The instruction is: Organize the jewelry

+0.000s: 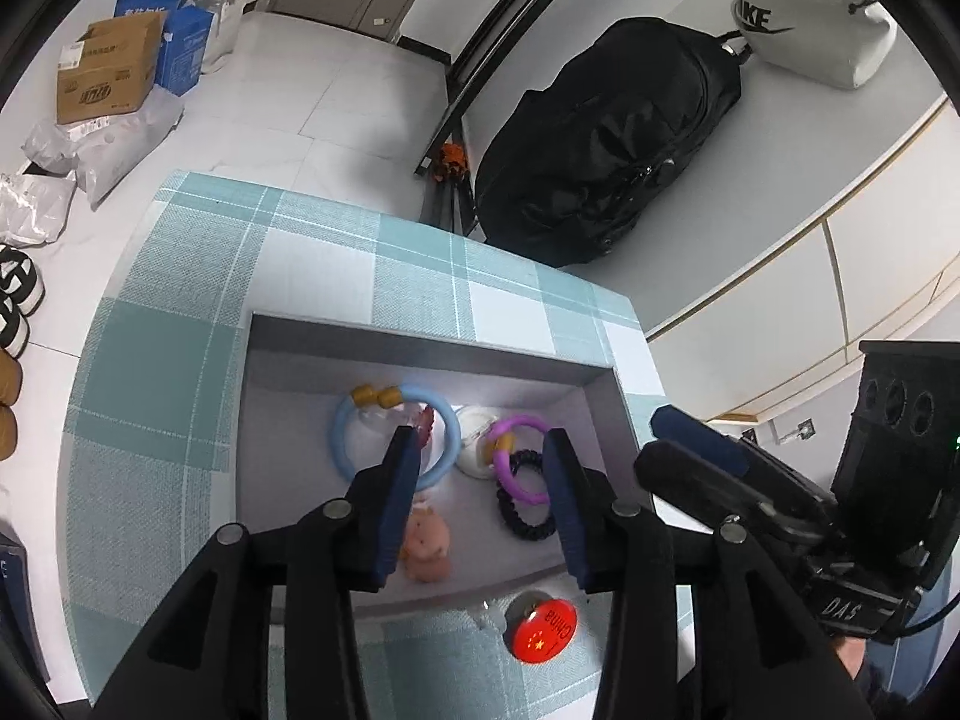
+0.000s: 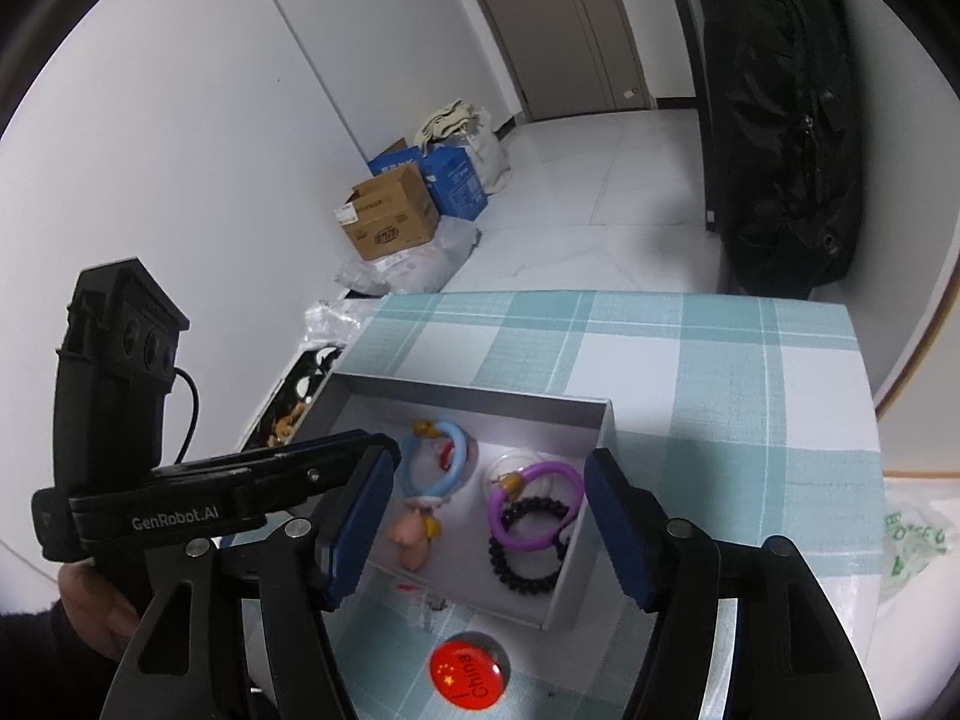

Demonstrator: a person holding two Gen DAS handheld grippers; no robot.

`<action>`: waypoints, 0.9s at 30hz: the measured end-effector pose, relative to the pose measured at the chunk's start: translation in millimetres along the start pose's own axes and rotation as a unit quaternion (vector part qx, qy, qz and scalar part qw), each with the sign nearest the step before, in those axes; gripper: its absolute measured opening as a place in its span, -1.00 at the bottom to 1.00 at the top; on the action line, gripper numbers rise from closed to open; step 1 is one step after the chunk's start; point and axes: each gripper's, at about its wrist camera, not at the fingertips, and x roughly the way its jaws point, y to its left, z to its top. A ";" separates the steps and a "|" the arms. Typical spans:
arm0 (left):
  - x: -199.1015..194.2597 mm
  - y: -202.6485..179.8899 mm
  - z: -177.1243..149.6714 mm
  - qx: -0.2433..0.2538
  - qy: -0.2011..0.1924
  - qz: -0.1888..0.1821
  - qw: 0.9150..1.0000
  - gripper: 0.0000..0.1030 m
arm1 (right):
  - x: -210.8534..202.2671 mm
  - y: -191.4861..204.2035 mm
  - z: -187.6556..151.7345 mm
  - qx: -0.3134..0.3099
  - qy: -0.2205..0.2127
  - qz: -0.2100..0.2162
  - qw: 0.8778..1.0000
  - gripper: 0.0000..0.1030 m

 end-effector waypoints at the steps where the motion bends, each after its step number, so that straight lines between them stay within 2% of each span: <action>1: -1.8 0.1 -0.1 0.000 -0.002 0.003 1.000 -0.27 | -1.5 -0.7 -0.3 0.001 -0.002 -0.001 1.000 0.29; 5: -10.9 2.6 -1.8 -0.006 -0.017 0.018 1.000 -0.10 | -11.9 -2.0 -2.6 0.000 -0.012 -0.006 1.000 0.30; 9: -23.8 7.4 -3.5 -0.016 -0.039 0.021 0.999 -0.06 | -21.8 -5.5 -3.4 0.005 -0.024 -0.010 1.000 0.33; 14: -36.3 6.5 -11.1 -0.013 -0.058 0.042 0.997 -0.05 | -31.8 -8.3 -6.3 0.010 -0.032 -0.012 0.999 0.36; 17: -40.0 3.8 -17.0 -0.004 -0.066 0.056 0.996 -0.05 | -36.1 -7.3 -9.1 0.008 -0.036 -0.013 0.999 0.45; 27: -39.4 -8.7 -40.2 0.031 -0.050 0.086 0.995 -0.04 | -43.4 -3.4 -24.3 -0.002 -0.031 -0.023 0.999 0.62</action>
